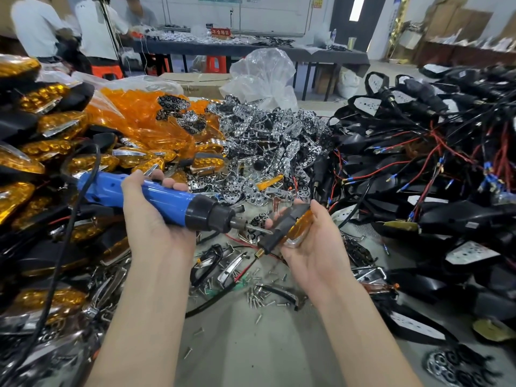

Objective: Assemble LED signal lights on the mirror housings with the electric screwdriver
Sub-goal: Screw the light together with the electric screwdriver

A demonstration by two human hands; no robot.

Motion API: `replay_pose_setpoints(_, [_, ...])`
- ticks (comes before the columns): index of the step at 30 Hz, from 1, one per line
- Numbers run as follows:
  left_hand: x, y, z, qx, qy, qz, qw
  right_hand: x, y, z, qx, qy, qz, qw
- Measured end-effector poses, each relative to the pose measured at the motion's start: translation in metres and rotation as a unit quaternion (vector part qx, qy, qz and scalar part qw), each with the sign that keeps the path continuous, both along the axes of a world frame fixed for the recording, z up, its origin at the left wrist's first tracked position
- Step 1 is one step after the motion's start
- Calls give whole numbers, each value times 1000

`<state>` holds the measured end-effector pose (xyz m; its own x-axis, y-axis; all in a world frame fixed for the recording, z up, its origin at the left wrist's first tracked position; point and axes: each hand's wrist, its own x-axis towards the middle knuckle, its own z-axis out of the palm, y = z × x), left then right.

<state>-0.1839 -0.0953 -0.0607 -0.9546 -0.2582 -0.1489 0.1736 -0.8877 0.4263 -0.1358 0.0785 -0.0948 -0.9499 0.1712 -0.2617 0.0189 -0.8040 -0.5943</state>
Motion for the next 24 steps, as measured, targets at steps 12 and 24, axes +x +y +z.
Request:
replay_pose_setpoints(12, [2,-1,-1,1,-11,-2,1000,2,-4,-5,44,47,22,998])
replay_pose_setpoints(24, [4,2,1,2,-21,5,1000,2,-5,0,56,55,33,996])
